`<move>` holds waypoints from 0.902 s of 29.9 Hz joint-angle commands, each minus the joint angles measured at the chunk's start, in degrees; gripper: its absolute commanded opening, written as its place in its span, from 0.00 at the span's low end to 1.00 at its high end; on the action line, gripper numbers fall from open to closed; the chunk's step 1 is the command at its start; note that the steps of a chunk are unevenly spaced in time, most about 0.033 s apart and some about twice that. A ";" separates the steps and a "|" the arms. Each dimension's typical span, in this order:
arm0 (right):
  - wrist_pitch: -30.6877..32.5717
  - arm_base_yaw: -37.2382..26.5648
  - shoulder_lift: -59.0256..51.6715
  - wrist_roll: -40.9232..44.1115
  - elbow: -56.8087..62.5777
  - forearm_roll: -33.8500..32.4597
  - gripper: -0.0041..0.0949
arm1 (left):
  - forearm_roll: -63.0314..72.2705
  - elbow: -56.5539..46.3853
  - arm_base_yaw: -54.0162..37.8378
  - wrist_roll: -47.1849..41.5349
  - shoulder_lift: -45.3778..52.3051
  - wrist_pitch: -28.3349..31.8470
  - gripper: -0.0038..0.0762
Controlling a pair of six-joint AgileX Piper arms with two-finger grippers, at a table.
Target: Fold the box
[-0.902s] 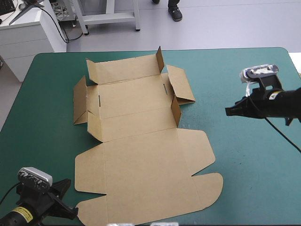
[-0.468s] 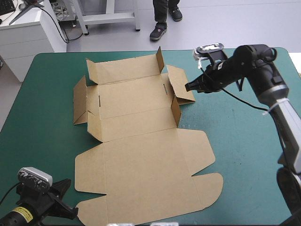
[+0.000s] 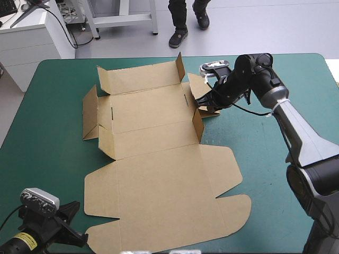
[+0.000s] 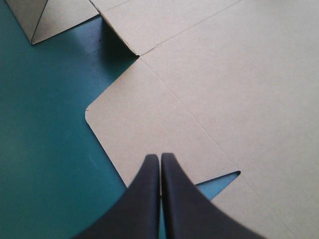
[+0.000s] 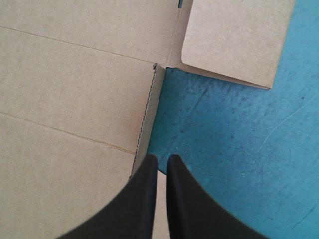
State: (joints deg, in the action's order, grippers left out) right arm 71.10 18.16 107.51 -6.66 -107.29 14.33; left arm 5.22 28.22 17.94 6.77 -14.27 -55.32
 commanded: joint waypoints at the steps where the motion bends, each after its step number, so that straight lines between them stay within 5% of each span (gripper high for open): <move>1: -1.18 1.70 -2.20 2.39 -1.80 0.72 0.33 | 0.50 1.47 0.17 0.12 -0.68 3.58 0.04; 6: -2.69 3.47 -0.61 1.15 -1.69 0.02 0.54 | 0.50 1.47 0.17 0.12 -0.68 3.58 0.04; 20: -7.91 3.57 8.27 4.19 -1.69 -2.60 0.55 | 0.50 1.47 0.17 0.12 -0.68 3.58 0.04; 23: -8.80 3.60 9.26 4.19 -1.69 -2.40 0.47 | 0.50 1.47 0.17 0.12 -0.68 3.58 0.04; 27: -8.98 3.60 9.37 3.62 -1.69 -2.40 0.22 | 0.50 1.47 0.17 0.12 -0.68 3.58 0.04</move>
State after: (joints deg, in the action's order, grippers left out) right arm 63.40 21.74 120.44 -2.49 -107.33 11.34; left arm 5.22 28.22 17.94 6.80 -14.27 -55.36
